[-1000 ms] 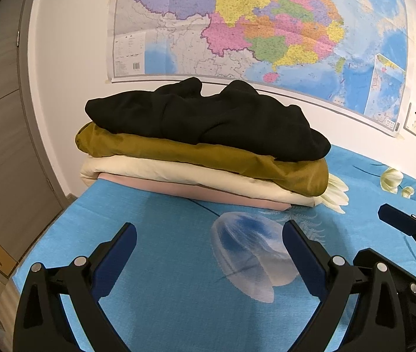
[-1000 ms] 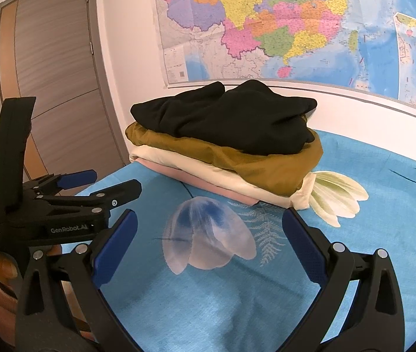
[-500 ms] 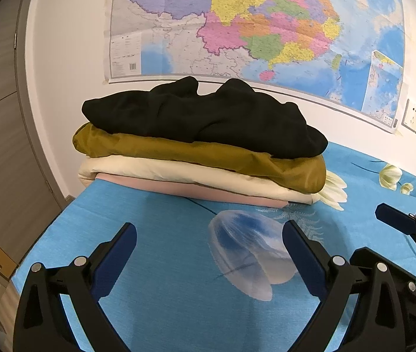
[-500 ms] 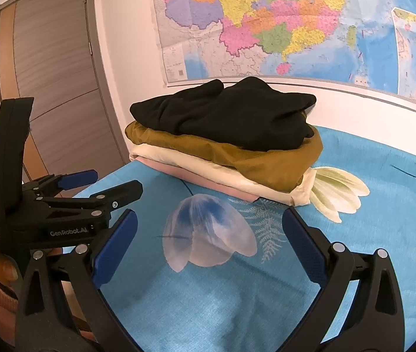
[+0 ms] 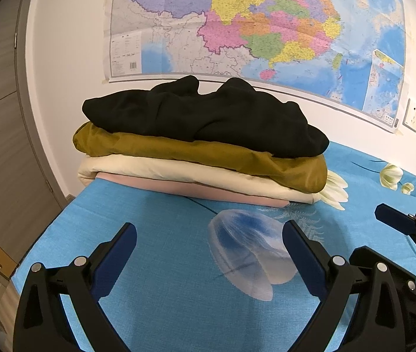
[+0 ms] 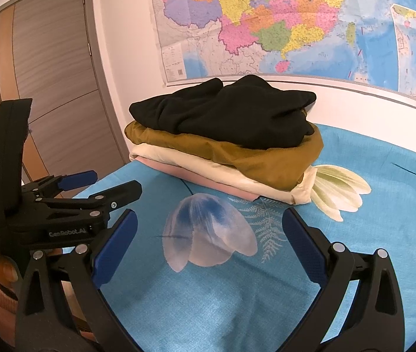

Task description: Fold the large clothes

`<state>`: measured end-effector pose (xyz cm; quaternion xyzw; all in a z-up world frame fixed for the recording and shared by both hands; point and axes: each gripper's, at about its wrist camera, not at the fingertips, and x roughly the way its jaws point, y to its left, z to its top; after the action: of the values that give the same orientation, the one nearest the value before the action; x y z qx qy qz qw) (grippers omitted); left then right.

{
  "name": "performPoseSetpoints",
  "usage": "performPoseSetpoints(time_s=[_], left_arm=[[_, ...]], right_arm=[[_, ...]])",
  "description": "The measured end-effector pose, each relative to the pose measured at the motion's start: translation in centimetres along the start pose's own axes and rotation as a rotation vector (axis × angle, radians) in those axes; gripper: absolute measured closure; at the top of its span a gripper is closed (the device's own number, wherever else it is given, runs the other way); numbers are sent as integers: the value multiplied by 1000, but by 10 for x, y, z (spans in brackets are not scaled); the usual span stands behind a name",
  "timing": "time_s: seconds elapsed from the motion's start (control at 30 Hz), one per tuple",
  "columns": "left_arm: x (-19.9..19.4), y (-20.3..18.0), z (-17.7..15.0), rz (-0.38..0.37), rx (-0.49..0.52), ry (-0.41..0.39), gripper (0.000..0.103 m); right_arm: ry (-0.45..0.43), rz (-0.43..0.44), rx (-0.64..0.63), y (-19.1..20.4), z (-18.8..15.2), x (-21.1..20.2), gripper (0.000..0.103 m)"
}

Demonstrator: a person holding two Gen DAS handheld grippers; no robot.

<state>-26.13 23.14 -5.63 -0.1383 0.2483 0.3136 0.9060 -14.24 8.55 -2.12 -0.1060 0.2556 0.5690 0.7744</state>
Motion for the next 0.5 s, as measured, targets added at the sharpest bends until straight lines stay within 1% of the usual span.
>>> performPoseSetpoints(time_s=[0.4, 0.5], left_arm=[[3, 2, 1, 0, -5, 5, 7], [4, 2, 1, -13, -8, 12, 7]], right_arm=[[0, 1, 2, 0, 0, 1, 6], [-1, -3, 3, 0, 0, 1, 6]])
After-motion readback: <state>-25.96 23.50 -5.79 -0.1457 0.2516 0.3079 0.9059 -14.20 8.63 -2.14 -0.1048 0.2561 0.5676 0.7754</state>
